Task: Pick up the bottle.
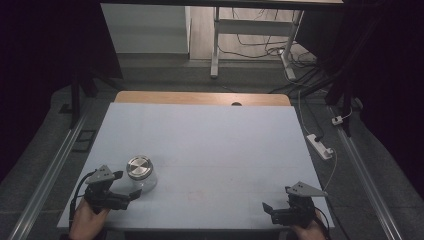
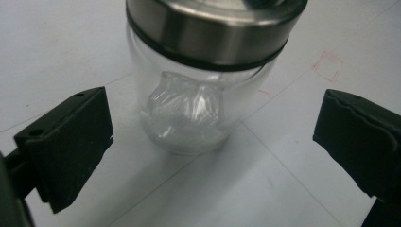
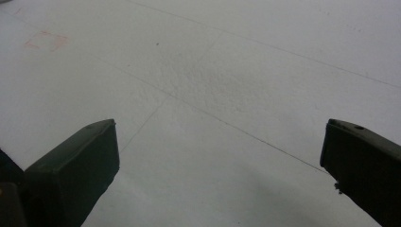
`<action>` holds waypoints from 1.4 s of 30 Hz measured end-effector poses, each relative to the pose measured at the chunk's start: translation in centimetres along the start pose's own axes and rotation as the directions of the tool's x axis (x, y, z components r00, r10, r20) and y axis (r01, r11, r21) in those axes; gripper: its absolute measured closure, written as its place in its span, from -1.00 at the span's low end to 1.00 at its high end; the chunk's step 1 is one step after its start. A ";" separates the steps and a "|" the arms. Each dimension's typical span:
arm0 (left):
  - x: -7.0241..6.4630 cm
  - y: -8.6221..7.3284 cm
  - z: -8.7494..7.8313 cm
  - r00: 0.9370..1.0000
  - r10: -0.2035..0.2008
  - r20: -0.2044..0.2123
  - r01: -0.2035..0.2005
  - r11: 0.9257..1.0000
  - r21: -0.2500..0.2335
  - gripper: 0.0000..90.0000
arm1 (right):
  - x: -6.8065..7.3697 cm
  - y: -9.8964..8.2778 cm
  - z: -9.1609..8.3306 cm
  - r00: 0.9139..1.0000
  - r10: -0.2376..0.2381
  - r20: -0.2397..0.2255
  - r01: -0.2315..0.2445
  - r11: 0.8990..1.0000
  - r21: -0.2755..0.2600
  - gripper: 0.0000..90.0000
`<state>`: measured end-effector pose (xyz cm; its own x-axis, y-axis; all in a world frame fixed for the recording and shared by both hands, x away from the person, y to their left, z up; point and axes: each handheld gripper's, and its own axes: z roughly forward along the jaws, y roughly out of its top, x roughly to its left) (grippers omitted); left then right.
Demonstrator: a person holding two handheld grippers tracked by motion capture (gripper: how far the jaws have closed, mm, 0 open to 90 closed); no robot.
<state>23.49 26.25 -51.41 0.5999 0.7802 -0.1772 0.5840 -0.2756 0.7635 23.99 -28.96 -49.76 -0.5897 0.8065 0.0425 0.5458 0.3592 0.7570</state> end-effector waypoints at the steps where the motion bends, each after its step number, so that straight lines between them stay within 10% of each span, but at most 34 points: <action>1: 0.0 0.2 0.1 1.000 0.001 -0.005 -0.001 1.000 0.005 -1.00 | 0.0 0.0 0.0 1.000 -0.003 -0.001 0.003 1.000 0.003 -1.00; 29: 0.5 2.8 4.0 0.994 0.106 -0.020 -0.105 0.994 0.043 -0.99 | 0.2 0.0 0.2 1.000 -0.025 -0.012 0.025 1.000 0.018 -1.00; 42: 0.4 2.7 3.9 0.990 0.132 -0.045 -0.131 0.991 0.019 -0.67 | 0.2 0.0 0.2 0.999 -0.031 -0.015 0.031 0.999 0.023 -1.00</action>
<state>27.40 23.63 -51.85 0.6464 0.7615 -0.0471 0.5109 -0.3862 0.7680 24.01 -28.67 -49.84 -0.6152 0.7879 0.0286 0.5405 0.3951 0.7428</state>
